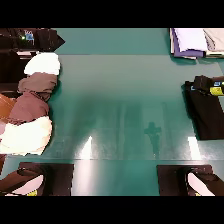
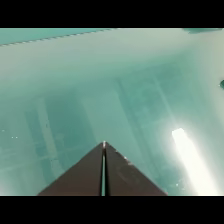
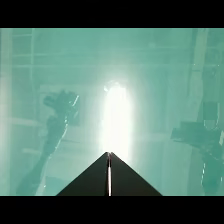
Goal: Fold the shirts.
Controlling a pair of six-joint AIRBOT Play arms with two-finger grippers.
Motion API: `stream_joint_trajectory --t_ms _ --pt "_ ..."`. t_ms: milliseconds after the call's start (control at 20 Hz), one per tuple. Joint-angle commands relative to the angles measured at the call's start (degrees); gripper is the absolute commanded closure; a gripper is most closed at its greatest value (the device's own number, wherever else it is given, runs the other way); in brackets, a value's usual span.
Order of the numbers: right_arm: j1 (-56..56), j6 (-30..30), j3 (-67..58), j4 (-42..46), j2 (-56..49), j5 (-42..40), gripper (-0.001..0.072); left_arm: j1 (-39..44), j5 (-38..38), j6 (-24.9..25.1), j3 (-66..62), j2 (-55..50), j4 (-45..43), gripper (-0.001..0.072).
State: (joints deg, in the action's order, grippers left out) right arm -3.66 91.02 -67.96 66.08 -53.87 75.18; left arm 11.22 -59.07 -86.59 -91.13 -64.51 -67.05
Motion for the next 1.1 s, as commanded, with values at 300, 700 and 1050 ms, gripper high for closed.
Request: stream_joint_trajectory --t_ms 300,700,1050 --pt "-0.2 0.0 0.0 -0.1 0.0 0.0 0.0696 0.0 0.1 0.0 0.0 0.0 0.0 0.0682" --pt "-0.2 0.0 0.0 -0.1 0.0 0.0 0.0697 0.0 1.1 -0.5 0.0 0.0 1.3 0.0682" --pt "-0.2 0.0 0.0 -0.1 0.0 -1.7 0.0697 -0.1 7.4 -6.3 0.0 -4.9 -25.0 0.0092"
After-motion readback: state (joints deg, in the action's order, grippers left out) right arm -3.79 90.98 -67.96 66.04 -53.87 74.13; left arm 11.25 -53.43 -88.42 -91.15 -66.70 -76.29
